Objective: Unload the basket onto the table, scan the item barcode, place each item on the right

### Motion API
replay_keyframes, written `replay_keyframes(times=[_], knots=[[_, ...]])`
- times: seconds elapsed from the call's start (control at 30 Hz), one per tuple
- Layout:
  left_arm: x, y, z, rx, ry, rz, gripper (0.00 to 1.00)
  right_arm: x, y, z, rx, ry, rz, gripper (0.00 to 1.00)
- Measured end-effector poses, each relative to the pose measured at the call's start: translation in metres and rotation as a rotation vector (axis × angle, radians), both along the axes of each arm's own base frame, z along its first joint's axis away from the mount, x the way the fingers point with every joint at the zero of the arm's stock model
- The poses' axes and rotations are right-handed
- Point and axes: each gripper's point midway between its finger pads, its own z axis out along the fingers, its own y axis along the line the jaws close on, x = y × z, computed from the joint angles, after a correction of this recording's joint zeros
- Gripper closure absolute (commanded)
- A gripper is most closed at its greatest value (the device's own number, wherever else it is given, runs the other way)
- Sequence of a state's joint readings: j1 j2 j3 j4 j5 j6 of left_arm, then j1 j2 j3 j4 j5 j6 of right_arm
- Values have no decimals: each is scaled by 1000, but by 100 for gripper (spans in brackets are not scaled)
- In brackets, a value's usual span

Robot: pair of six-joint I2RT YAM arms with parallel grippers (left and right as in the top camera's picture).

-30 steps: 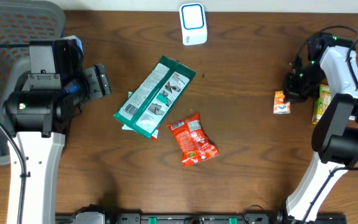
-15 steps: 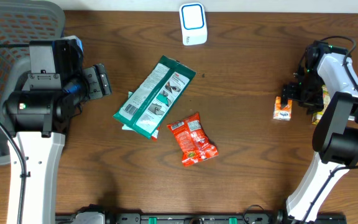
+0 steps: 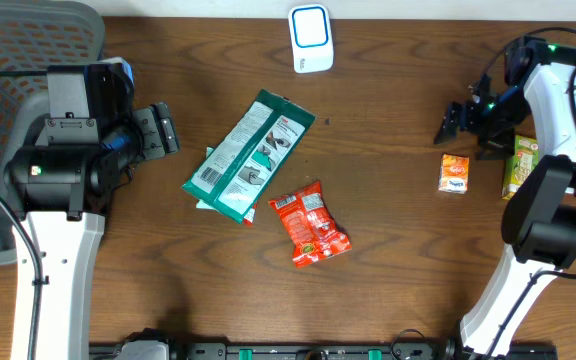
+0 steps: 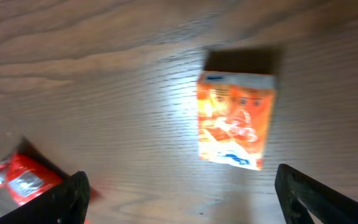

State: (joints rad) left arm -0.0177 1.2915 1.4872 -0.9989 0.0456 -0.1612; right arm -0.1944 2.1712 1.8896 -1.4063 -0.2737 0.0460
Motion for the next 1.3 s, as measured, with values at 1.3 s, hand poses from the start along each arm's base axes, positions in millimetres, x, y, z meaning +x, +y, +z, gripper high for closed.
replay_keyframes(times=[1.3], knots=[[0, 0, 0, 0, 1, 0, 17, -42, -89, -70, -229, 104, -136, 32]])
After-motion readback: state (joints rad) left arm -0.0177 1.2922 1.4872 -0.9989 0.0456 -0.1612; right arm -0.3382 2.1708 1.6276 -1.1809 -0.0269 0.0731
